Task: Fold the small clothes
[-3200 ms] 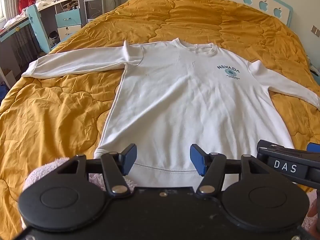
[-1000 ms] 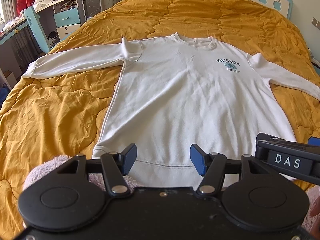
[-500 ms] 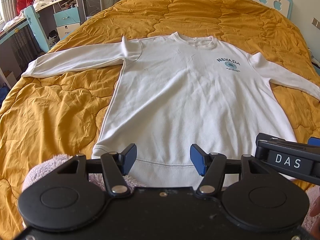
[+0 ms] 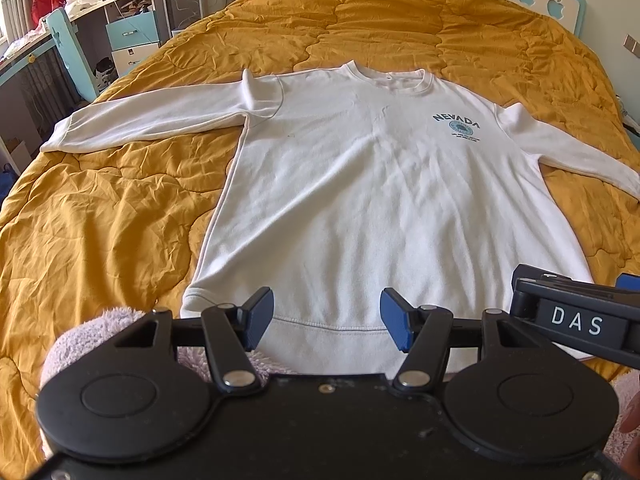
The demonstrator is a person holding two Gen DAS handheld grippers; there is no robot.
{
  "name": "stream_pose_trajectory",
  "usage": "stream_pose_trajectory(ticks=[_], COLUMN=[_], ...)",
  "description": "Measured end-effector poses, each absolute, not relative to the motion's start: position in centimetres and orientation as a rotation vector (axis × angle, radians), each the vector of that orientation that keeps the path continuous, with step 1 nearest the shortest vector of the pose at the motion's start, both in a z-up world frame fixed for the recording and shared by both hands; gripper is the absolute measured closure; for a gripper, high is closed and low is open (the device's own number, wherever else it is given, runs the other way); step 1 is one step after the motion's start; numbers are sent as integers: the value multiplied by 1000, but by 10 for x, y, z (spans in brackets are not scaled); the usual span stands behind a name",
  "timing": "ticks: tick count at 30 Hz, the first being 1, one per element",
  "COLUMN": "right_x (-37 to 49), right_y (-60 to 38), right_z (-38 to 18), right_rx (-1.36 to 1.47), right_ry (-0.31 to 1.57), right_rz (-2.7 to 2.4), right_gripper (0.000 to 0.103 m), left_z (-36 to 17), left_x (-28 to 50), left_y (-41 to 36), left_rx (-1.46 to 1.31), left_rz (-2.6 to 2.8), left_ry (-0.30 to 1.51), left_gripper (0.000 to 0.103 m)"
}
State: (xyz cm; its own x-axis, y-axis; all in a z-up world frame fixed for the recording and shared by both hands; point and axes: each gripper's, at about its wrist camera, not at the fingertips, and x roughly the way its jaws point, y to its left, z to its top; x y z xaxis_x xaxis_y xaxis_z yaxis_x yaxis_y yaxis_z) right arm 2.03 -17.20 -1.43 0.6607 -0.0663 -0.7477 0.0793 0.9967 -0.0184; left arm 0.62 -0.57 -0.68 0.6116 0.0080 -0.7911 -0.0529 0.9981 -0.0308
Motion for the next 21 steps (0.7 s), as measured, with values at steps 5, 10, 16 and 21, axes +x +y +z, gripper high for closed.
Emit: stream_pose_trajectory(ticks=[5, 10, 16, 21], right_x=[19, 21, 32, 56], right_y=[-173, -174, -176, -165], right_z=[-17, -19, -9, 0], right_rx=[15, 16, 86, 152], right_ry=[844, 849, 808, 768], right_rz=[-87, -91, -4, 144], right_gripper=[0, 0, 0, 0], left_z=[-8, -11, -13, 2], left_x=[8, 12, 29, 55], left_y=[-6, -5, 17, 70], left_rx=[-53, -59, -168, -341], left_rz=[32, 24, -6, -71], left_ry=[913, 920, 905, 796], left_gripper=[41, 41, 41, 41])
